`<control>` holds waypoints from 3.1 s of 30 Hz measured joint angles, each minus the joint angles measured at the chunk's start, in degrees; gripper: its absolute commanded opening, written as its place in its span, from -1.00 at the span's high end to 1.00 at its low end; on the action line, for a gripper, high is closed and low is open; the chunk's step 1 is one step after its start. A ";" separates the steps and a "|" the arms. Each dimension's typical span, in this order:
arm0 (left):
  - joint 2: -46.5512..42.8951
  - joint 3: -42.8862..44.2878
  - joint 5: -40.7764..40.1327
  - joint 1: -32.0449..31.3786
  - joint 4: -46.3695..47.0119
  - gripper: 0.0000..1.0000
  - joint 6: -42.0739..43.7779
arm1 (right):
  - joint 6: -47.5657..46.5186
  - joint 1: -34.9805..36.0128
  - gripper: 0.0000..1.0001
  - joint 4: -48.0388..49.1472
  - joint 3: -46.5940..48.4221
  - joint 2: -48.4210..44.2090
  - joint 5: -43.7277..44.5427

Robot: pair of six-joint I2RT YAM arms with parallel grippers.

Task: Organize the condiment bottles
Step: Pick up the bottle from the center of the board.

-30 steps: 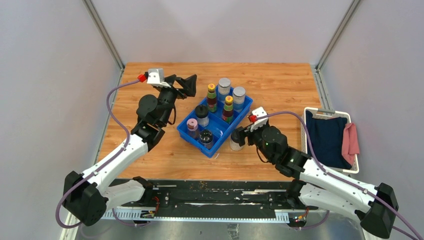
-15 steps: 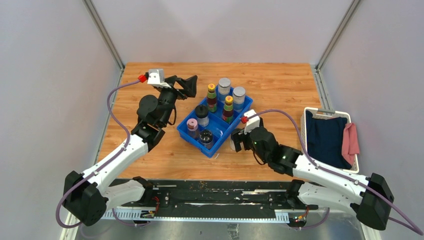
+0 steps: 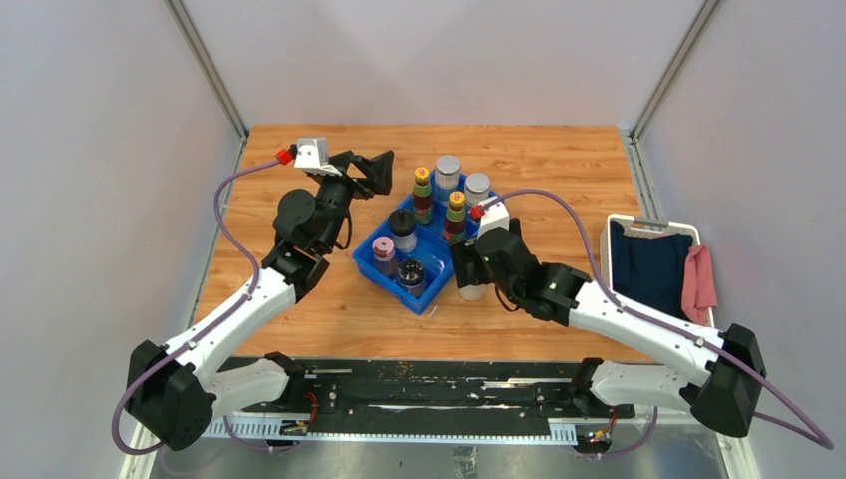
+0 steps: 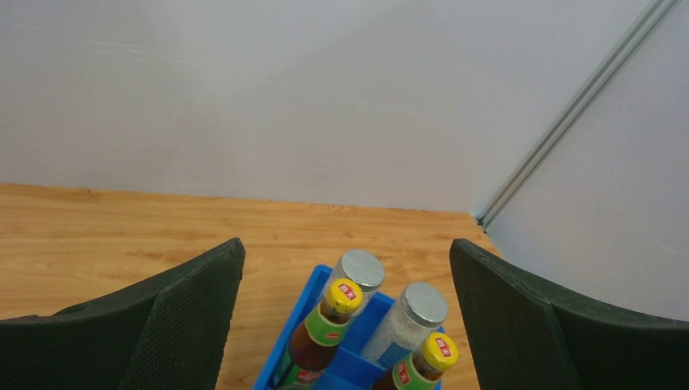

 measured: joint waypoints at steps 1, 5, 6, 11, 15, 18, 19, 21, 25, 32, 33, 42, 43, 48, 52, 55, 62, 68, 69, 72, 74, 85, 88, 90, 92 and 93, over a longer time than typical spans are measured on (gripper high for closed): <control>0.00 0.00 0.00 0.00 0.00 -1.00 0.00 | 0.55 -0.02 -0.98 -0.87 0.59 0.66 0.24; 0.07 0.00 0.02 0.00 0.00 -1.00 0.00 | 2.69 -0.02 -0.99 -3.74 2.47 3.39 1.07; 0.09 0.00 0.02 0.00 0.00 -1.00 0.00 | 3.21 -0.02 -1.00 -4.33 2.75 4.00 1.20; 0.39 0.00 0.02 0.00 -0.02 -1.00 -0.02 | 5.18 -0.07 -1.00 -6.67 3.82 7.19 1.51; 0.57 0.00 0.02 0.00 0.00 -1.00 -0.04 | 6.19 -0.87 -1.00 -7.56 3.82 8.00 1.36; 0.85 0.00 0.04 0.00 0.00 -1.00 -0.15 | 6.67 -2.14 -0.99 -7.48 3.82 7.98 0.94; 0.96 0.00 0.04 0.00 -0.02 -1.00 -0.17 | 6.75 -2.64 -0.99 -7.48 3.78 7.98 0.59; 1.16 0.00 0.09 0.00 -0.02 -1.00 -0.20 | 6.95 -3.72 -0.99 -6.97 3.48 7.98 -0.20; 1.38 0.00 0.20 0.00 -0.02 -1.00 -0.20 | 7.37 -5.25 -0.98 -6.43 2.56 8.02 -1.68; 1.62 -0.07 0.22 0.00 0.00 -1.00 -0.22 | 7.76 -5.95 -0.98 -4.94 2.27 9.20 -4.00; 1.64 -0.09 0.22 0.00 0.00 -1.00 -0.22 | 7.78 -5.95 -0.98 -4.79 2.27 9.42 -4.22; 1.86 -0.28 0.22 0.00 0.00 -1.00 -0.22 | 8.00 -6.58 -0.96 -4.35 2.23 10.58 -5.57; 1.88 -0.28 0.22 0.00 0.00 -1.00 -0.24 | 8.02 -6.67 -0.96 -4.26 2.21 10.67 -5.64; 1.92 -0.28 0.22 0.00 0.00 -1.00 -0.24 | 8.09 -7.04 -0.92 -3.96 2.03 11.37 -6.49; 1.95 -0.28 0.22 0.00 0.00 -1.00 -0.24 | 8.17 -7.26 -0.89 -3.72 1.97 12.07 -6.69; 2.03 -0.33 0.22 0.00 0.00 -1.00 -0.24 | 8.22 -7.37 -0.81 -3.61 1.88 12.17 -7.08; 2.29 -0.39 0.20 0.00 -0.02 -1.00 -0.26 | 8.46 -7.63 -0.41 -3.56 1.66 12.17 -8.07; 2.32 -0.39 0.22 0.00 0.00 -1.00 -0.26 | 8.61 -7.96 0.07 -3.43 1.60 12.17 -8.46; 2.32 -0.39 0.20 0.00 0.00 -1.00 -0.26 | 8.92 -7.98 0.23 -3.28 1.60 12.17 -8.52; 2.32 -0.39 0.22 0.00 0.00 -1.00 -0.28 | 8.70 -8.13 0.78 -3.15 1.57 12.17 -8.81; 2.32 -0.39 0.20 0.00 0.00 -1.00 -0.28 | 8.66 -8.17 1.00 -3.15 1.57 12.15 -8.92; 2.36 -0.39 0.20 0.00 0.00 -1.00 -0.28 | 6.78 -8.22 1.00 -5.03 2.03 10.97 -10.19; 2.49 -0.39 0.20 0.00 0.00 -1.00 -0.28 | 6.05 -8.22 1.00 -6.16 3.26 10.12 -10.43; 2.58 -0.39 0.20 0.00 -0.02 -1.00 -0.28 | 5.53 -8.22 1.00 -6.82 4.59 9.53 -10.54; 2.67 -0.39 0.17 0.00 -0.02 -1.00 -0.28 | 5.01 -8.22 1.00 -7.26 5.88 8.90 -10.62; 2.69 -0.39 0.15 0.00 -0.02 -1.00 -0.28 | 4.90 -8.22 1.00 -7.41 6.38 8.68 -10.67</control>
